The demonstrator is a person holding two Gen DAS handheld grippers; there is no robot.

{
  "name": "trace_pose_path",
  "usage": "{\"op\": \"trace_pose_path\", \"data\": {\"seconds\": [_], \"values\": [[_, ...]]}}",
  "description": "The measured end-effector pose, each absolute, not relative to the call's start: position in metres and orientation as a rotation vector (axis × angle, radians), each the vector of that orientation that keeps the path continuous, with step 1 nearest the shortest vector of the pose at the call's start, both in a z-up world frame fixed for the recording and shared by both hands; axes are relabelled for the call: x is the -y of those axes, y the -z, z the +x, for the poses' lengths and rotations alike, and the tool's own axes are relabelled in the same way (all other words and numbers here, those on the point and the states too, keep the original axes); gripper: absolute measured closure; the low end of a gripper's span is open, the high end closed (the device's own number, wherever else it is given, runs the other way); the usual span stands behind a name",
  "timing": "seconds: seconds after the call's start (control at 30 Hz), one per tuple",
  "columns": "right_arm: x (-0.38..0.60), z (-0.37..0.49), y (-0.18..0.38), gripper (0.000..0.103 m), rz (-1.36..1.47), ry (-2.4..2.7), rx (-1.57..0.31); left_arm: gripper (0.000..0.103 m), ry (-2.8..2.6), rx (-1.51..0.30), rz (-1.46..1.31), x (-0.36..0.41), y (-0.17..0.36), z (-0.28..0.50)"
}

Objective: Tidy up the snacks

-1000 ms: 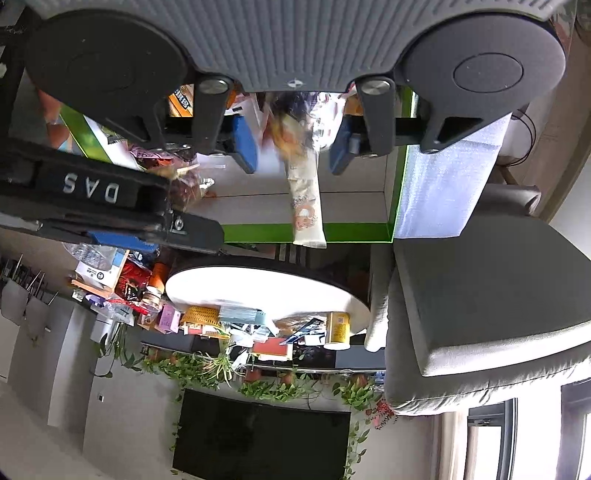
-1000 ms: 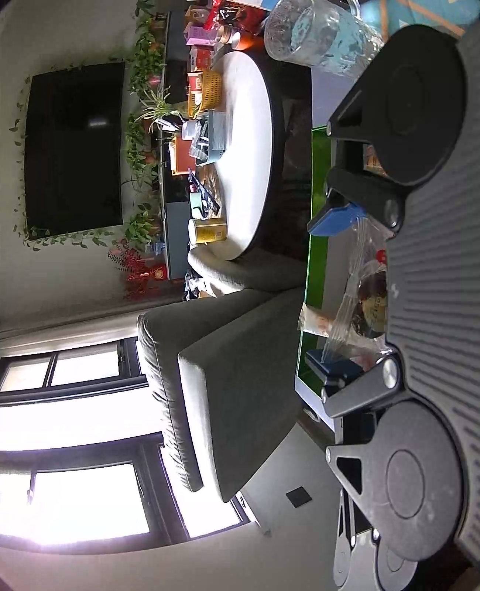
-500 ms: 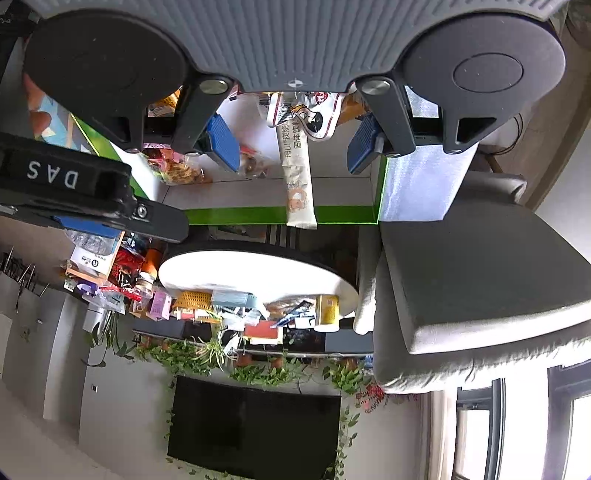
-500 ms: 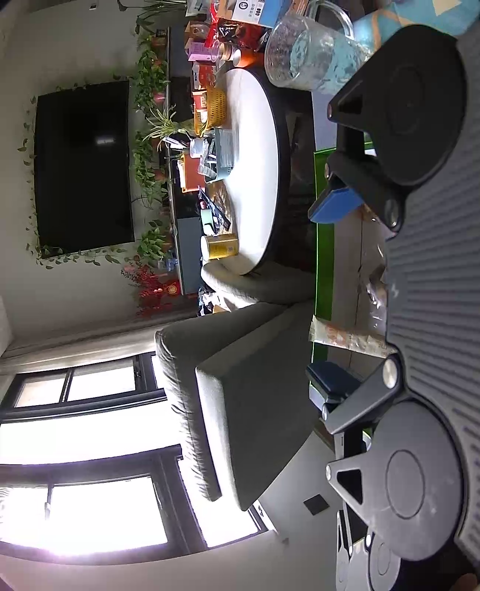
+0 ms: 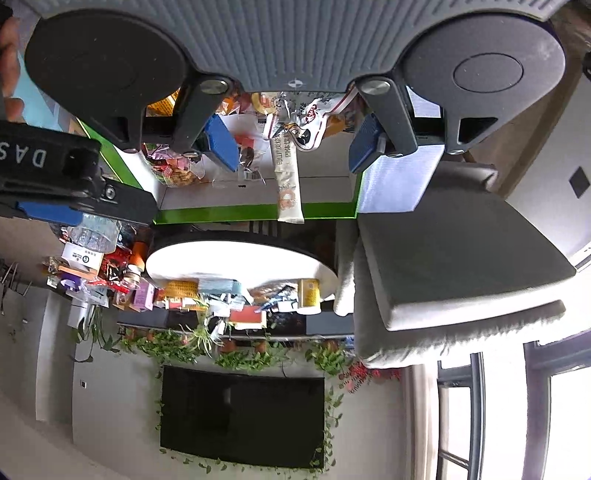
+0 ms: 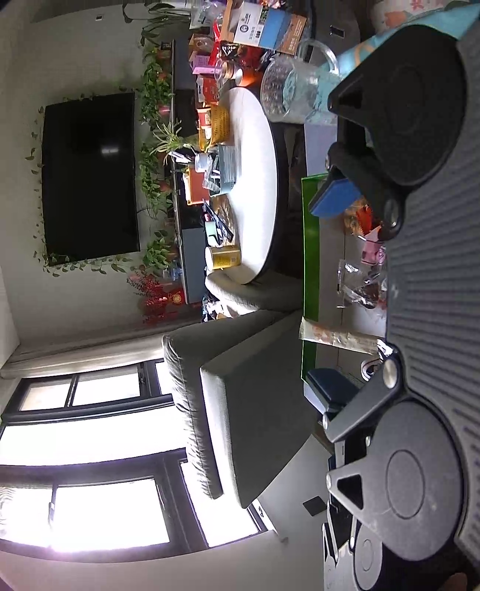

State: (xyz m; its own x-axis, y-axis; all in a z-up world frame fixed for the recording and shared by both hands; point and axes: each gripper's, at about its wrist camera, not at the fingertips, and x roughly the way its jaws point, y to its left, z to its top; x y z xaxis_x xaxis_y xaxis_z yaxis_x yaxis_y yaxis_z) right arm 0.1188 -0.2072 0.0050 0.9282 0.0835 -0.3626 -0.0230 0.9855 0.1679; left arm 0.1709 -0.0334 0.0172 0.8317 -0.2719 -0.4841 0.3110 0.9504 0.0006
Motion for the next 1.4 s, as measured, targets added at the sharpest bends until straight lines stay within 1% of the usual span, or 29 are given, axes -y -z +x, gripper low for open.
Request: {"op": "trace_pose_path", "data": {"seconds": [0.07,0.23,0.37,0.6,0.83,1.07,1.23,1.4], "values": [[0.205,0.111,-0.008,0.034,0.158,-0.051,-0.37,0.036,0.298,-0.489,0.08,0.033,-0.021,0.165],[0.204,0.091,-0.012,0.034,0.175,-0.036,-0.355,0.035,0.275,-0.459,0.082,0.03,-0.029,0.144],[0.204,0.073,-0.014,0.034,0.19,-0.013,-0.338,0.03,0.232,-0.428,0.097,0.03,-0.034,0.126],[0.206,0.044,-0.015,0.034,0.236,0.023,-0.344,0.029,0.148,-0.403,0.126,0.027,-0.037,0.097],[0.2,0.019,-0.014,0.034,0.221,0.033,-0.351,0.029,0.123,-0.353,0.15,0.024,-0.042,0.069],[0.199,0.002,-0.014,0.034,0.213,0.038,-0.363,0.029,0.117,-0.366,0.164,0.026,-0.04,0.046],[0.199,-0.002,-0.013,0.034,0.213,0.061,-0.365,0.029,0.114,-0.341,0.209,0.029,-0.036,0.03],[0.198,-0.003,-0.01,0.034,0.225,0.07,-0.382,0.029,0.15,-0.377,0.186,0.027,-0.033,0.029]]}}
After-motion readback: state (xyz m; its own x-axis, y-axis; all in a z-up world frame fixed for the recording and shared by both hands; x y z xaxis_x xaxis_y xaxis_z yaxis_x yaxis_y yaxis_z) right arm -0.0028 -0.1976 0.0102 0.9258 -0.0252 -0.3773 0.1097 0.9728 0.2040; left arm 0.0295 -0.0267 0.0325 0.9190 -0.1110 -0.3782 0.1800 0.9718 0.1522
